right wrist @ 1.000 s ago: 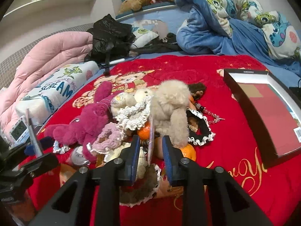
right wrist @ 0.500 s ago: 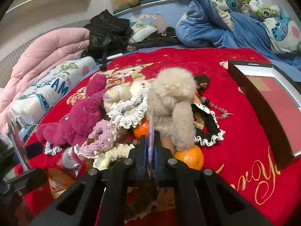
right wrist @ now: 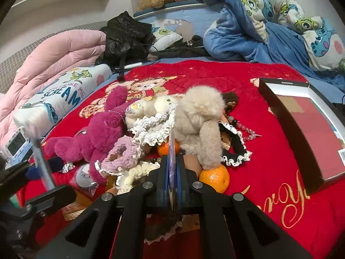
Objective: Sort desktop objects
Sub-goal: 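Carry both held packets toward the open red-lined box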
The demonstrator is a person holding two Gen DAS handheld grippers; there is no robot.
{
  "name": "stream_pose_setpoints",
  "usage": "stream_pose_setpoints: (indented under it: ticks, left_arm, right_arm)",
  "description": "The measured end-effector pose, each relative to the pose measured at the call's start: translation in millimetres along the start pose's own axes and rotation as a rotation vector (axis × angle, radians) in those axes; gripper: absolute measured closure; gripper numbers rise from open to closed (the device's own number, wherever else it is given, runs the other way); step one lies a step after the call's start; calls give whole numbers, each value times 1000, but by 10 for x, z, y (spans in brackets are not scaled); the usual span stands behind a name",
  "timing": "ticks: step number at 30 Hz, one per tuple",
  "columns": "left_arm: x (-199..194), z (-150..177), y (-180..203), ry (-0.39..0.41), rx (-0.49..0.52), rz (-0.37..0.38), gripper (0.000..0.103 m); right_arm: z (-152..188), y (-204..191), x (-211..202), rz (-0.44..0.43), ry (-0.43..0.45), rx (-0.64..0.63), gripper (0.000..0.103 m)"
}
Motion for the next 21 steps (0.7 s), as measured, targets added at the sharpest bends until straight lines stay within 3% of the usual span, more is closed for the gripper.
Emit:
stream_pose_setpoints:
  ticks: [6,10,21]
  left_arm:
    - [21,-67,95,22,12,30,40]
    - [43,-156,310,48,54,13,40]
    - [302,-317,1491,39,130,176,40]
  right_arm:
    - [-63,122,-220,32,33,-3,96]
    - [-104,330,-410,66,56,11,96]
    - [-37,1274,-1194,184,113,105,96]
Point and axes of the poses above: each gripper's, at about its wrist camera, not at the fingertips, and x roughly the way its jaws point, y to its right, z to its underside, the point moved 6 cm from there along x, roughly the way its jaws point, and after that the axes turned 13 degrees about z, right-handed, at the moved point
